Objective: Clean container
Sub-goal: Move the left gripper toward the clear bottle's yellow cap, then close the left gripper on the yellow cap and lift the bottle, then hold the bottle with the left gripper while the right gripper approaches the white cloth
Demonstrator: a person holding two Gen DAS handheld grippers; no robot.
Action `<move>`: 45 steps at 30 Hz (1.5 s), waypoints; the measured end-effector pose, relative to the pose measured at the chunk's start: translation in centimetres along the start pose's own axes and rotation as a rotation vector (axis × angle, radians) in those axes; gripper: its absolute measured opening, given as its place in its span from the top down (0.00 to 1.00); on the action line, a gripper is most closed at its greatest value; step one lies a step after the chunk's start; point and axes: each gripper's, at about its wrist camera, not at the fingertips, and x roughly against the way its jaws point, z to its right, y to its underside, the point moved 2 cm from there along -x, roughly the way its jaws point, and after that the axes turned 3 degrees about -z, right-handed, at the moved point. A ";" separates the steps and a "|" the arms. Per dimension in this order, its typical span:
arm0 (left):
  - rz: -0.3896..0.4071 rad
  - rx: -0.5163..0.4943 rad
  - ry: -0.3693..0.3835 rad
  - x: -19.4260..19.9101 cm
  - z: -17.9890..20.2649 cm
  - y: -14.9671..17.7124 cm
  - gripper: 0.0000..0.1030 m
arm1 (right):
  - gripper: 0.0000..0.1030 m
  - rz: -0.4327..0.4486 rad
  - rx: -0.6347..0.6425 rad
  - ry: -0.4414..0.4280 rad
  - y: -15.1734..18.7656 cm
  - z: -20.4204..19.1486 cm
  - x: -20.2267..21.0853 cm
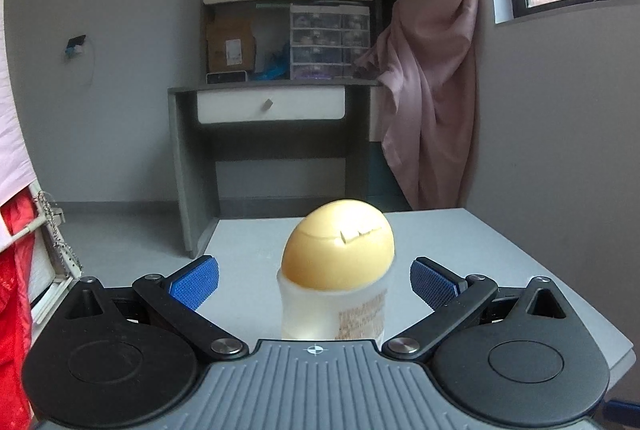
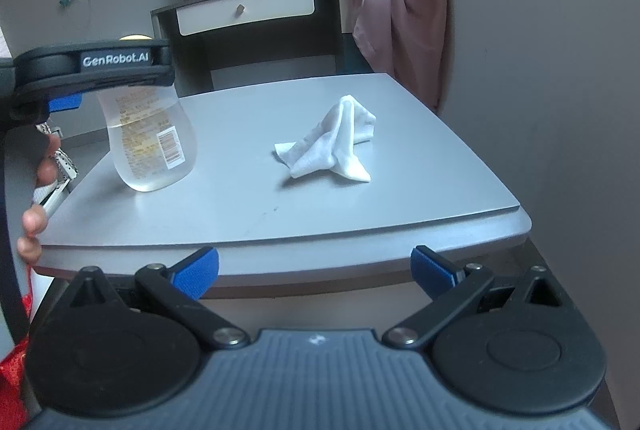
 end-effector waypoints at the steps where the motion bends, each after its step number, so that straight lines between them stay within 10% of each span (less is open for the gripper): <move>1: 0.004 0.002 0.000 -0.3 -0.2 -0.1 0.00 | 0.01 -0.001 0.000 -0.002 0.0 0.0 0.0; 13: -0.014 0.015 0.067 -4.4 -0.8 -0.4 0.02 | 0.01 -0.013 -0.010 -0.001 0.0 0.1 -0.6; 14: -0.014 0.007 0.074 -4.8 -0.7 -0.3 0.06 | 0.01 -0.015 -0.010 -0.002 0.0 0.1 -0.6; 15: -0.013 -0.004 0.084 -5.1 -0.6 -0.1 0.36 | 0.01 -0.016 -0.010 -0.004 0.0 0.1 -0.6; 16: -0.023 -0.012 0.096 -5.5 -0.5 0.0 0.47 | 0.00 -0.016 -0.010 -0.005 0.0 0.1 -0.6; 45: -0.063 -0.043 0.136 -6.7 -1.3 0.4 0.55 | 0.01 0.088 -0.015 -0.015 -1.7 1.4 0.0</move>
